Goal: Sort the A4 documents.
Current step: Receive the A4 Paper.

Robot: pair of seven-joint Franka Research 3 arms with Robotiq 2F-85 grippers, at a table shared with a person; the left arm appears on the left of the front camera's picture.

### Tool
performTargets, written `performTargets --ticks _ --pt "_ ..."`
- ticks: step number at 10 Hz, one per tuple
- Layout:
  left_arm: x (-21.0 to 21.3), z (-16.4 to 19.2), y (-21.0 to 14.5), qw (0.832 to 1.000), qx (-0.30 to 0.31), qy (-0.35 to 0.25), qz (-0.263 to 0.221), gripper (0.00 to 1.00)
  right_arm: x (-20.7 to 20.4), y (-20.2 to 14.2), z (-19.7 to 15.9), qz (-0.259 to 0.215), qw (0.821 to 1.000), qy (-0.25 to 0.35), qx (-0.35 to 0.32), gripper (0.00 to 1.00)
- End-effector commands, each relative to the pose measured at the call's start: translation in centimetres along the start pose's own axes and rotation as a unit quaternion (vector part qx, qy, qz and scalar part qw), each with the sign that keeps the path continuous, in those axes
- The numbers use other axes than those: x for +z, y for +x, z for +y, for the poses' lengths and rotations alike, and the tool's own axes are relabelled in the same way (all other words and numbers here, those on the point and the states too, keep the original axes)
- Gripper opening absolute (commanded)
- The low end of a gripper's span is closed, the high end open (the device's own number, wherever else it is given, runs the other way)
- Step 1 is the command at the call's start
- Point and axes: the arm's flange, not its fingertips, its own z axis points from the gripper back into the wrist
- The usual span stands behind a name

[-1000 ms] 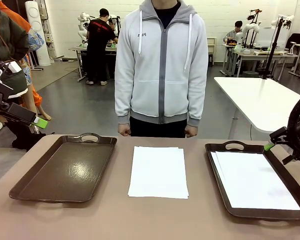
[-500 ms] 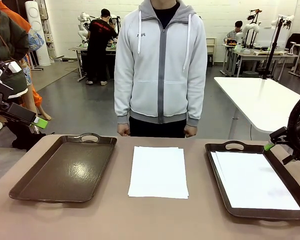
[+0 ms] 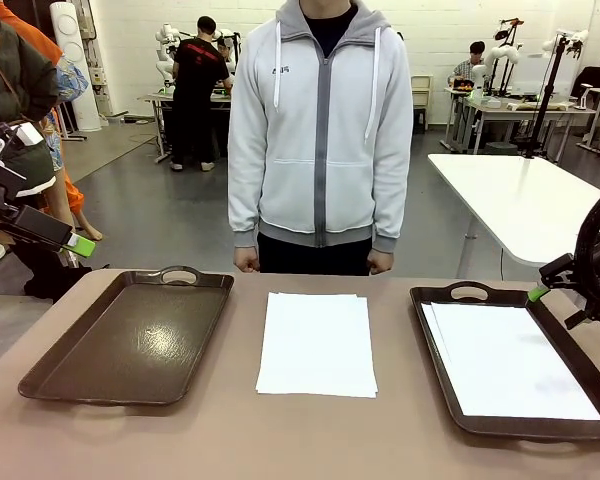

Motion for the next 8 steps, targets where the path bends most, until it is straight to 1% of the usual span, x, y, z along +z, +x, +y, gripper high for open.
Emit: performTargets --ticks 1,2,3,4,5,6,7,8 --pt "-0.1 0.0 0.0 1.0 0.001 -0.007 -0.002 1.0 -0.1 0.1 -0.1 0.002 1.0 0.001 0.0 1.0" --pt "-0.1 0.0 0.0 1.0 0.001 -0.007 -0.002 1.0 0.0 0.0 0.0 0.0 1.0 0.0 0.0 1.0" --pt "-0.1 0.0 0.0 1.0 0.001 -0.007 -0.002 1.0 1.1 -1.8 1.2 -0.029 0.999 0.0 0.041 1.0" --pt "-0.1 0.0 0.0 1.0 0.001 -0.007 -0.002 1.0 1.6 -3.0 3.8 -0.034 0.994 0.004 0.104 1.0" --pt "-0.1 0.0 0.0 1.0 0.001 -0.007 -0.002 1.0 1.5 -3.9 7.0 -0.025 0.981 0.001 0.192 1.0" --pt "-0.1 0.0 0.0 1.0 0.001 -0.007 -0.002 1.0 1.1 -4.5 10.2 0.001 0.962 0.001 0.274 1.0" --pt "-0.1 0.0 0.0 1.0 0.001 -0.007 -0.002 1.0 0.4 -5.2 13.1 0.034 0.939 0.004 0.343 1.0" --pt "-0.1 0.0 0.0 1.0 0.001 -0.007 -0.002 1.0 -0.3 -5.9 16.0 0.066 0.912 0.012 0.405 1.0"
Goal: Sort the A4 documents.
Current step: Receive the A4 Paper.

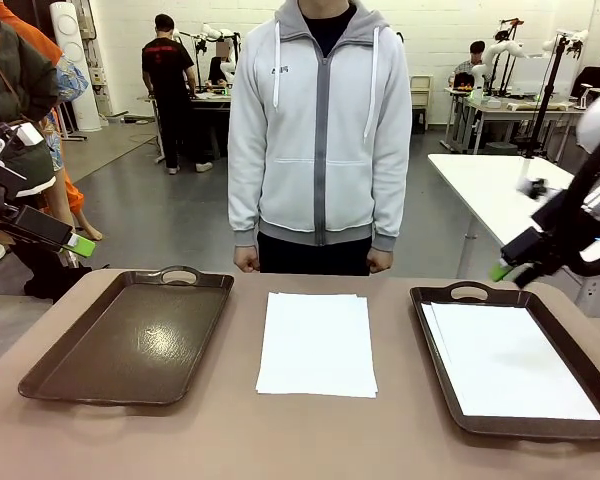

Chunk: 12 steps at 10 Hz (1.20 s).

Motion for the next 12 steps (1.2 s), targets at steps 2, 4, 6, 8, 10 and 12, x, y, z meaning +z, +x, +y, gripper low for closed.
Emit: performTargets --ticks 2,4,6,8,10,12 --pt "-0.1 0.1 0.0 1.0 0.001 -0.007 -0.002 1.0 -1.7 1.0 4.3 0.037 0.985 0.031 0.163 1.0" --pt "-0.1 0.1 0.0 1.0 0.001 -0.007 -0.002 1.0 -0.4 1.4 6.8 0.025 0.977 0.034 0.211 1.0" --pt "-0.1 0.1 0.0 1.0 0.001 -0.007 -0.002 1.0 0.7 1.7 8.0 -0.014 0.972 0.034 0.233 1.0" --pt "-0.1 0.1 0.0 1.0 0.001 -0.007 -0.002 1.0 1.7 2.2 8.5 -0.04 0.97 0.046 0.235 1.0" --pt "-0.1 0.1 0.0 1.0 0.001 -0.007 -0.002 1.0 2.7 2.6 8.4 -0.073 0.968 0.074 0.23 1.0" --pt "-0.1 0.1 0.0 1.0 0.001 -0.007 -0.002 1.0 2.9 2.6 7.9 -0.083 0.965 0.106 0.223 1.0"
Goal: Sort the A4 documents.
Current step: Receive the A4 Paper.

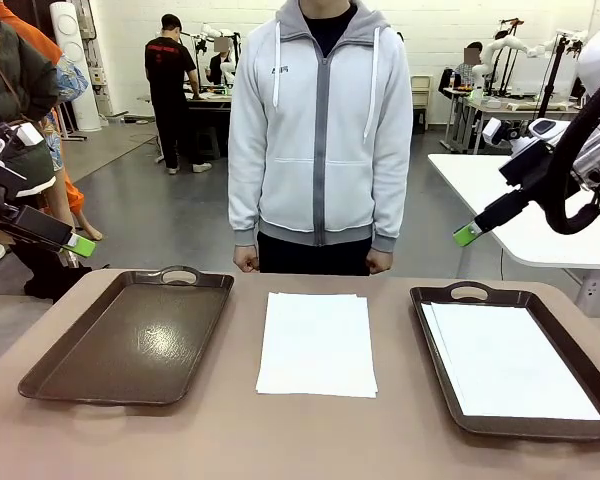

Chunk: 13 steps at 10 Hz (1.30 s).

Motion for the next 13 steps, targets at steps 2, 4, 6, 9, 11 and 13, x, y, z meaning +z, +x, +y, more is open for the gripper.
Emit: performTargets --ticks 2,4,6,9,11,13 --pt "-0.07 0.06 -0.01 1.0 0.001 -0.007 -0.002 1.0 0.06 -0.13 -0.64 -0.019 0.999 0.032 0.009 1.0" --pt "-0.07 0.06 -0.01 1.0 0.001 -0.007 -0.002 1.0 -0.04 -0.43 -0.54 -0.018 0.999 0.036 0.009 1.0" --pt "-0.07 0.06 -0.01 1.0 0.001 -0.007 -0.002 1.0 -0.15 -0.64 -0.47 -0.014 0.999 0.04 0.007 1.0" --pt "-0.07 0.06 -0.01 1.0 0.001 -0.007 -0.002 1.0 -0.18 -0.81 -0.28 -0.01 0.999 0.038 0.0 1.0" --pt "-0.07 0.06 -0.01 1.0 0.001 -0.007 -0.002 1.0 -0.11 -0.5 -0.1 -0.007 1.0 0.03 -0.003 1.0" --pt "-0.07 0.06 -0.01 1.0 0.001 -0.007 -0.002 1.0 -0.11 -0.5 -0.1 -0.007 1.0 0.03 -0.003 1.0"
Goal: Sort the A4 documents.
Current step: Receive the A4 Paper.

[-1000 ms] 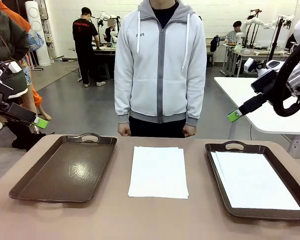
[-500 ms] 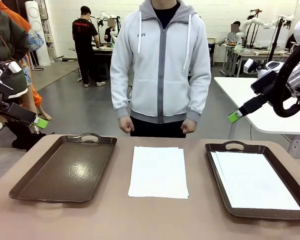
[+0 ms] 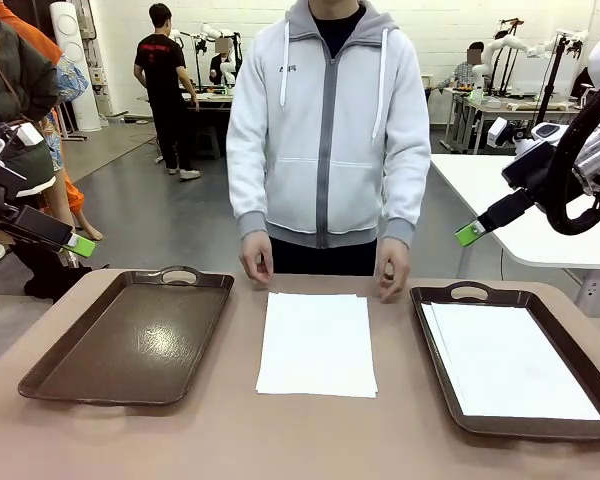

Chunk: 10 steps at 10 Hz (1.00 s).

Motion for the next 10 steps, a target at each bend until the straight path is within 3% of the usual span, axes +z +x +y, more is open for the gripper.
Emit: performTargets --ticks 1,10 --pt "-0.07 0.06 -0.01 1.0 0.001 -0.007 -0.002 1.0 0.0 0.02 -0.02 0.0 1.0 -0.001 0.0 1.0" --pt "-0.07 0.06 -0.01 1.0 0.001 -0.007 -0.002 1.0 0.0 0.02 -0.02 0.0 1.0 -0.001 0.0 1.0"
